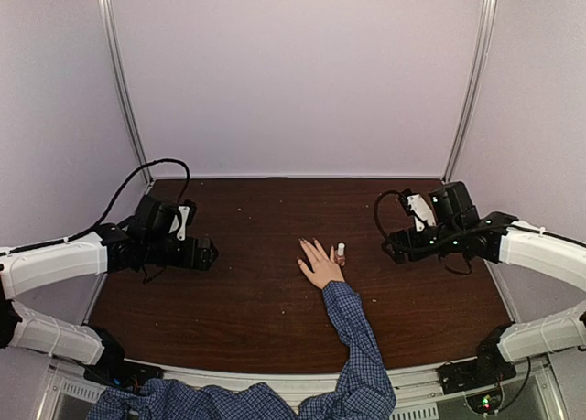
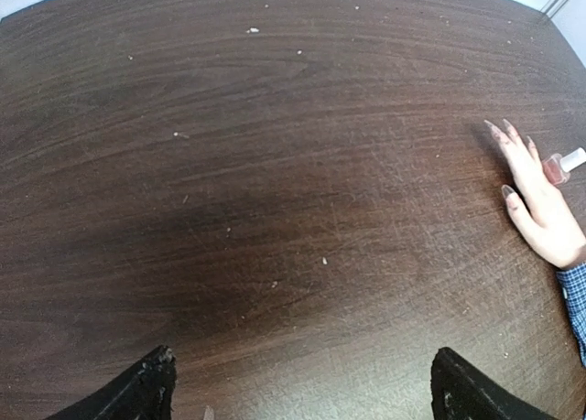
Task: Paint the nails
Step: Pick up the nail polish bottle from the center of the board.
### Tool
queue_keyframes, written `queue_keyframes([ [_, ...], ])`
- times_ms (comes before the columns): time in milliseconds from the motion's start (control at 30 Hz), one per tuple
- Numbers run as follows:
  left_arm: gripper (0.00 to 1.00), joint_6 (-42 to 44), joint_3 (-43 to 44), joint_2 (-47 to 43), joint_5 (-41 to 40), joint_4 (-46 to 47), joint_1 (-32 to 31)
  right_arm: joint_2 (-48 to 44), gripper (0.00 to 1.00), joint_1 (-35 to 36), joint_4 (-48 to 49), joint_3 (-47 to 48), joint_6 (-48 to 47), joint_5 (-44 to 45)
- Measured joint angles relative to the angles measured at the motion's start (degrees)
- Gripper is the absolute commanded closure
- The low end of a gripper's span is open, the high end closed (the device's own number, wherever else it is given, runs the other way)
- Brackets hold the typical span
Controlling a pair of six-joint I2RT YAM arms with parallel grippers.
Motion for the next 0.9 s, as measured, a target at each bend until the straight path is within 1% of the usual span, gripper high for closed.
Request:
queue_keyframes([
  [100,0.02,0.72,0.00,-0.63,0.22,0.17,0.00,3.50,0.17,2.23,-0.11,1.95,-0.42,0.20],
  [233,0.02,1.55,-0.07,-0.68,0.28,0.63,0.00,9.46,0.21,5.73,-0.31,5.95,-1.07,0.96],
  [367,0.02,1.84,-0.37,-0.68,0.52,1.33,0.00,16.57,0.25,10.01,-0.85,11.85,-1.55,2.56],
  [467,0.02,1.92,-0.50,-0.66,0.90,1.36,0.00,21.42,0.29,11.98,-0.94,15.78,-1.77,3.52],
  [567,0.02,1.95,-0.50,-0.66,1.22,1.36,0.00,25.81,0.33,12.94,-0.92,18.73,-1.73,3.82],
  [633,0.02,1.97,-0.50,-0.68,1.27,1.33,0.00,28.87,0.38,13.05,-1.01,20.68,-1.73,3.96],
  [733,0.02,1.97,-0.74,-1.03,1.29,1.33,0.00,33.11,0.43,13.09,-1.20,23.30,-1.55,4.35],
  [900,0.02,2.05,-1.73,-2.16,1.20,1.29,0.00,37.05,0.50,13.09,-1.36,25.18,-1.57,5.22],
])
